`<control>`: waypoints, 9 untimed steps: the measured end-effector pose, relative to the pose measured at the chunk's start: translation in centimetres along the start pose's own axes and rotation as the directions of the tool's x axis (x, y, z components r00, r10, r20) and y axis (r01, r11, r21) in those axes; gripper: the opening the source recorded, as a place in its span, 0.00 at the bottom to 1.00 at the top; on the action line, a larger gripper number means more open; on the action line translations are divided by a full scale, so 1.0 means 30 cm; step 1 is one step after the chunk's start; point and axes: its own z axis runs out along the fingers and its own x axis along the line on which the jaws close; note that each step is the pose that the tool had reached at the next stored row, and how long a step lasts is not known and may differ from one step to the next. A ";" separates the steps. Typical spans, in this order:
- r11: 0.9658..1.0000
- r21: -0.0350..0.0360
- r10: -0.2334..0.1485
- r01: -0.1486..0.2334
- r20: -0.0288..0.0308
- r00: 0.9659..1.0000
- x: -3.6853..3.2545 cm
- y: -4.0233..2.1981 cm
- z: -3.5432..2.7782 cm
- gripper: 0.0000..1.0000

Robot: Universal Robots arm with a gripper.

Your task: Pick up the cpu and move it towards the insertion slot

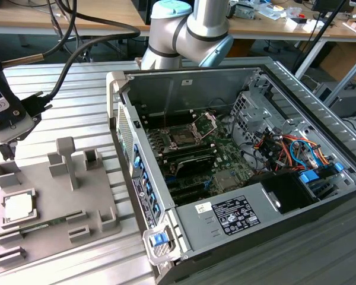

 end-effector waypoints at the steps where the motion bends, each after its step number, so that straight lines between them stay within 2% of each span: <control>1: 1.000 0.000 0.000 0.000 0.000 1.000 0.000 0.000 0.001 0.11; 9: 1.000 0.000 0.000 0.000 0.000 1.000 0.003 0.000 0.012 0.11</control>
